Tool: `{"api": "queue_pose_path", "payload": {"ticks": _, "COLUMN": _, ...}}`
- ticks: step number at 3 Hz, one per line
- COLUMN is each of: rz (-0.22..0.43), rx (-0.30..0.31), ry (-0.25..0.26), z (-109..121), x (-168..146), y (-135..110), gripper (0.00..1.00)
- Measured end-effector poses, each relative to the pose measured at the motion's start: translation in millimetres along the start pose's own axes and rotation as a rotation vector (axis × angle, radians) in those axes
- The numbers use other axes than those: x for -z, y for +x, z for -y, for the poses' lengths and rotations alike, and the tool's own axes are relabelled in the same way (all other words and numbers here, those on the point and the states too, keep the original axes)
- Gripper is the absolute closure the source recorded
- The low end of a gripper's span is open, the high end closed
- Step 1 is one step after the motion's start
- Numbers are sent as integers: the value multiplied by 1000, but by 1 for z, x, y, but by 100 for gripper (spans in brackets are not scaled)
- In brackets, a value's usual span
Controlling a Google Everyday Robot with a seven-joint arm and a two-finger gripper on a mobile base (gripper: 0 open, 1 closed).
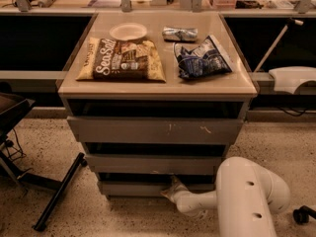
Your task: Open bottom drawer
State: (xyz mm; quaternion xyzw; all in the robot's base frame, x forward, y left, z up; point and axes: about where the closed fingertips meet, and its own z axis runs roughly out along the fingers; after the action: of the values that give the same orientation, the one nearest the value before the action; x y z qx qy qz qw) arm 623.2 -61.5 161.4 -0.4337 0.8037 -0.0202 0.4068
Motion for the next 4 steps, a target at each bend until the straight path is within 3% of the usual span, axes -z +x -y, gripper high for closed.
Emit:
{"api": "queue_pose_path", "payload": {"ticks": 1, "rz": 0, "rx": 0, "ry": 0, "z": 3, "x": 5, "y": -5, "gripper": 100}}
{"api": "queue_pose_path", "payload": {"ticks": 4, "rz": -8, "rx": -15, "ry": -4, "z": 3, "x": 16, "y": -2, "gripper": 100}}
